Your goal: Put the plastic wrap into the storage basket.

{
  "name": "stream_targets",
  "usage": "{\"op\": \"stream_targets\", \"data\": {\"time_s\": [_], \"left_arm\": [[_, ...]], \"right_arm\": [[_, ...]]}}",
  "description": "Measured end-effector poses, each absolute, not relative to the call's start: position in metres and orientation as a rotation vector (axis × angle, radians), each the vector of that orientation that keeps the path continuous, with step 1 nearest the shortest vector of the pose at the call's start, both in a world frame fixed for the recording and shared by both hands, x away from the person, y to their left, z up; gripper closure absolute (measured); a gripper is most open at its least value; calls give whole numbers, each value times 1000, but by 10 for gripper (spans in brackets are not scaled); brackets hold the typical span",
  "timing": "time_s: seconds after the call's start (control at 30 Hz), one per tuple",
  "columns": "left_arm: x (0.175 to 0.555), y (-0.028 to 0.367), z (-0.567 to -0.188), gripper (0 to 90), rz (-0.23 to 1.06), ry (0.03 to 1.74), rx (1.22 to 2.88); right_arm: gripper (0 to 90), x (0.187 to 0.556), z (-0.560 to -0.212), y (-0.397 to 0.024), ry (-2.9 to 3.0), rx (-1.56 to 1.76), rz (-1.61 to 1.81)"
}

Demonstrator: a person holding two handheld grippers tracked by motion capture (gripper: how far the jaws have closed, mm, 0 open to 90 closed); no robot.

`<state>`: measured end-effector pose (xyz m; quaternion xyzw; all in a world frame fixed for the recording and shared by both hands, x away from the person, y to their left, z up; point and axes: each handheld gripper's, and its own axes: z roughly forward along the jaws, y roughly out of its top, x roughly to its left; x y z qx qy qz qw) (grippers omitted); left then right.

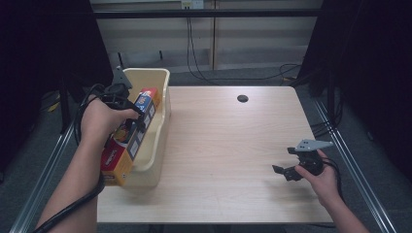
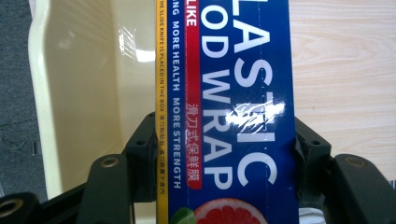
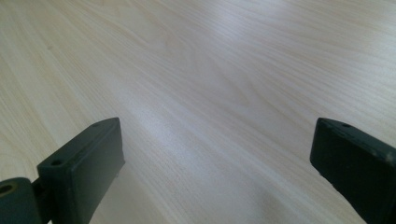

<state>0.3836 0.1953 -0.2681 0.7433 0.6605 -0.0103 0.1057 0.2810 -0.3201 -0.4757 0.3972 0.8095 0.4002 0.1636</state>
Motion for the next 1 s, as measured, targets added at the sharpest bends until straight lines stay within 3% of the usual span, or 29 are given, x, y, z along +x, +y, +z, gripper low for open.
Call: {"op": "stream_targets", "data": {"time_s": [1.0], "left_arm": [[388,195,-293,404,-55,2017,2195]], "right_arm": [[25,281,-476,-320,2308,1134,1144]]}}
